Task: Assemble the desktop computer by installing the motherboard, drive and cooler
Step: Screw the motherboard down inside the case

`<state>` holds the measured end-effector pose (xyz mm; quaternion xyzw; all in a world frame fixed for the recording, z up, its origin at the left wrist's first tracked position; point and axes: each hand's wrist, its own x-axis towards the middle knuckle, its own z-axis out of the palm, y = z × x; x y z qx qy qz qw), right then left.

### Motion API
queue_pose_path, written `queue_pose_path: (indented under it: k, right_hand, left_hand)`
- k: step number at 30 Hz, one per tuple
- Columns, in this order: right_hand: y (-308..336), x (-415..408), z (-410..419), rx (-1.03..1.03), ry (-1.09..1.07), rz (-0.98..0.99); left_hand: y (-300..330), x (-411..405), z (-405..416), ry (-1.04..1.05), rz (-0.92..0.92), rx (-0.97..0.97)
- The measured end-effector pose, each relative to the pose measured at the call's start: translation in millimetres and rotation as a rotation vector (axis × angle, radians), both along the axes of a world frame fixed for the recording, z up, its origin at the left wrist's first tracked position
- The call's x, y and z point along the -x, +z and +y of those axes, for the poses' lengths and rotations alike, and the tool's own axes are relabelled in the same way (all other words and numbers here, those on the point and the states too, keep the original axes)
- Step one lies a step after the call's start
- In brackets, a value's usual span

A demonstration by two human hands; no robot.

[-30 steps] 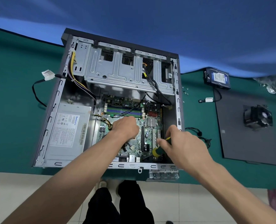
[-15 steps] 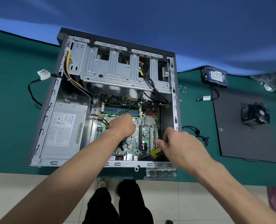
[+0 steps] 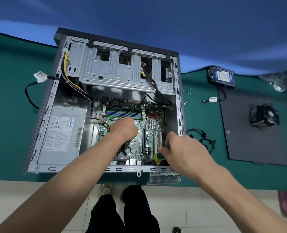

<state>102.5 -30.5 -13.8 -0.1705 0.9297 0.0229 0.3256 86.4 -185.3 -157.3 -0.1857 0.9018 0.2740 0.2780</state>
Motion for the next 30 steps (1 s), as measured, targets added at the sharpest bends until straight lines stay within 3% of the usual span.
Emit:
queue_pose_path:
  k: [2, 7, 12, 17, 20, 24, 28, 30]
  right_hand:
    - [-2.0, 1.0, -1.6, -0.021, 0.004, 0.055]
    - [3.5, 3.7, -3.1, 0.021, 0.007, -0.059]
    - [-4.5, 5.8, -10.6, -0.057, -0.013, 0.07]
    - [-0.8, 14.6, -8.5, -0.008, -0.005, -0.171]
    - [-7.5, 1.8, -11.4, 0.137, -0.041, 0.004]
    - [-15.1, -3.7, -24.1, 0.076, 0.063, 0.226]
    - [-7.7, 11.6, -36.1, -0.068, 0.108, -0.008]
    - [-7.2, 15.0, -35.6, -0.156, 0.198, -0.018]
  left_hand:
    - [0.7, 0.0, -0.1, 0.001, 0.002, -0.004]
    - [1.5, -0.2, -0.8, 0.0, 0.008, -0.005]
    - [1.8, 0.4, -1.4, 0.001, 0.015, 0.002]
    - [0.9, 1.3, -1.9, 0.016, 0.012, 0.009]
    - [0.9, 1.3, -1.6, 0.023, 0.012, -0.005]
    - [2.3, 0.5, -2.3, 0.029, 0.004, -0.008]
    - [3.3, -0.4, -3.0, 0.038, 0.004, -0.011]
    - [3.0, -0.2, -3.4, 0.05, 0.003, -0.029]
